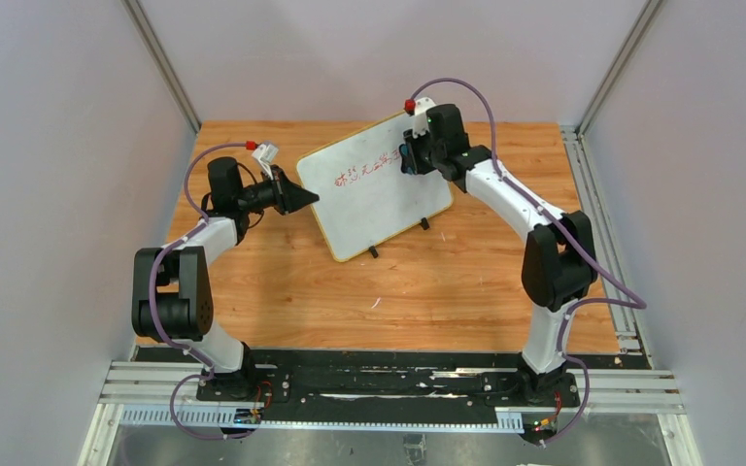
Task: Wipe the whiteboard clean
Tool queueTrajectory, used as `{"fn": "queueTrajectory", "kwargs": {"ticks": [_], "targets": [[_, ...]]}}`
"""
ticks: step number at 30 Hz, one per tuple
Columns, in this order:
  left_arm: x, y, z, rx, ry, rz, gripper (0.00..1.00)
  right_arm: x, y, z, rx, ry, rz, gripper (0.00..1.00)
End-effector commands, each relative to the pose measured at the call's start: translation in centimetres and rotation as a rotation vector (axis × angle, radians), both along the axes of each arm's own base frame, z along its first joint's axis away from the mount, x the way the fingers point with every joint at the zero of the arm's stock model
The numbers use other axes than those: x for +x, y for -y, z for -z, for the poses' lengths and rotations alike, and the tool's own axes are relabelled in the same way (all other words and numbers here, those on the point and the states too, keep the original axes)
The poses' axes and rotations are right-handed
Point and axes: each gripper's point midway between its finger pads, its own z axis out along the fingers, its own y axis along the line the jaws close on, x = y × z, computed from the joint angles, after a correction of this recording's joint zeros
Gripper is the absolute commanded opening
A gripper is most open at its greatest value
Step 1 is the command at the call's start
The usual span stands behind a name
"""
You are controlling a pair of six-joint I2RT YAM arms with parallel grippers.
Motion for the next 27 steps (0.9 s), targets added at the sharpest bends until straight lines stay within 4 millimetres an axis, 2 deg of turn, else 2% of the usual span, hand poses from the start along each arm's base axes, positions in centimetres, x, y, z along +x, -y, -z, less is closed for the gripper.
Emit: {"fn": "queueTrajectory", "kwargs": {"ticks": [1,5,8,14,24,27], "targets": [[1.2,-1.7,3.4,0.135,0.021,-0.072,0.00,-1.0,-3.5,-0.7,0.024,0.018,-0.069,0.01],[1.1,-1.6,3.6,0.135,0.017,-0.072,0.00,-2.1,-5.8,-0.7,0.021,0.025,-0.116,0.01],[1.1,-1.6,3.5,0.134,0.017,-0.071,0.00,-1.7,-5.9,-0.2,-0.011,0.026,-0.106,0.00],[0.9,-1.7,3.6,0.141,0.018,-0.070,0.00,-0.2,-3.9,-0.1,-0.055,0.033,-0.053,0.01],[1.0,-1.6,3.7,0.141,0.016,-0.067,0.00,2.8,2.1,-1.3,-0.077,0.055,0.065,0.00],[1.0,-1.7,3.8,0.141,0.015,-0.067,0.00,3.4,3.1,-1.5,-0.069,0.057,0.080,0.01]]}}
